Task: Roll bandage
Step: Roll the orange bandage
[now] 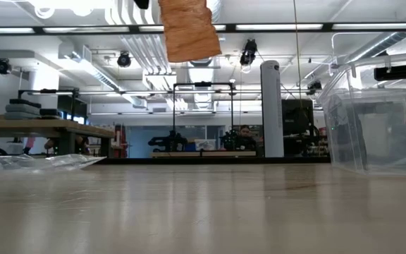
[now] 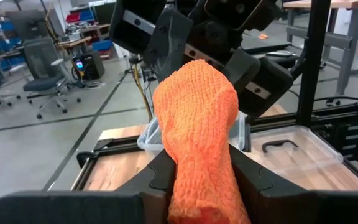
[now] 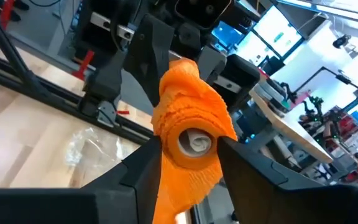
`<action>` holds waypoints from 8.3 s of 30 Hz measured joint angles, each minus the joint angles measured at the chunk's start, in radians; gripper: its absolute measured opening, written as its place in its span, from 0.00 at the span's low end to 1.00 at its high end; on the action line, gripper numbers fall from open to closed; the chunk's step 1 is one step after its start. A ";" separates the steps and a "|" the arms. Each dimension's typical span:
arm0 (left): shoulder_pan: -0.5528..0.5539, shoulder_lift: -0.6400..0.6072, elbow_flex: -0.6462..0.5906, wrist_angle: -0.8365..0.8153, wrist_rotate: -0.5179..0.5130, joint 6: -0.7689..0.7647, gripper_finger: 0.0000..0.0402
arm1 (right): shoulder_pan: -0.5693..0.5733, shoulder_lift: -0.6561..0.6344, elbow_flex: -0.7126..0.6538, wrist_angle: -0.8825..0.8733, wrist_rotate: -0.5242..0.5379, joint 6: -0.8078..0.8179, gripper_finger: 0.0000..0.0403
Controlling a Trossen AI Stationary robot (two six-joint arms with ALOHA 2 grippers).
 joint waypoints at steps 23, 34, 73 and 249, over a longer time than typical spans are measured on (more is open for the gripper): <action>-0.001 0.008 0.000 0.023 0.027 -0.016 0.20 | 0.004 0.034 0.047 -0.091 -0.015 0.178 0.49; -0.002 0.020 0.000 0.027 0.103 -0.019 0.20 | 0.003 0.046 0.076 -0.162 0.086 0.149 0.47; 0.361 0.344 -0.396 0.850 0.480 -1.116 0.20 | -0.167 0.006 -0.340 0.014 -0.044 0.433 0.07; 0.221 0.275 -0.225 0.944 0.165 -0.120 0.00 | -0.131 -0.135 -0.171 0.021 -0.499 0.480 0.01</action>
